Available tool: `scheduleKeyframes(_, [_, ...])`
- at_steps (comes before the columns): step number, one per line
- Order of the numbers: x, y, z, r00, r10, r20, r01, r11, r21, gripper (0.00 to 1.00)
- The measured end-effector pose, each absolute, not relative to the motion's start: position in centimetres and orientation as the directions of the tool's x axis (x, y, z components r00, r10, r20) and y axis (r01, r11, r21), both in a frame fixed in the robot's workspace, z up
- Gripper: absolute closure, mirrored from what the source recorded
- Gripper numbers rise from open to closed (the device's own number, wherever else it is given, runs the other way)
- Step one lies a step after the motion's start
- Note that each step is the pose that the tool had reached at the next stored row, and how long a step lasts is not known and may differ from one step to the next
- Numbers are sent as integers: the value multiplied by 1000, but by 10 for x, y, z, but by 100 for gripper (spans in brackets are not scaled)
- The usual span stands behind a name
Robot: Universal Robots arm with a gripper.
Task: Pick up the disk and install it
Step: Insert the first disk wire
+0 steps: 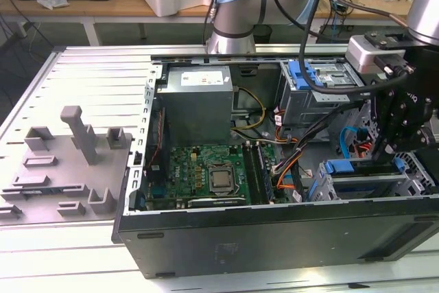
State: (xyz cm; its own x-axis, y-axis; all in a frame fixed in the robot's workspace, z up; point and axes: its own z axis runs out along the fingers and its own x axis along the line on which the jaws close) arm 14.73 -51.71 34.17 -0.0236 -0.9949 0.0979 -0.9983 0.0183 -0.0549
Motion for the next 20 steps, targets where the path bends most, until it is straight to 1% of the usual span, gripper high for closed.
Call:
scheduleKeyframes(6, [147, -517, 343, -24, -995, 96, -998, 18, -54, 83])
scheduleKeyframes(9, [148, -520, 343, -21, -997, 70, -998, 18, -53, 83])
scheduleKeyframes(20, [148, -522, 337, -21, -997, 69, -998, 18, -53, 83])
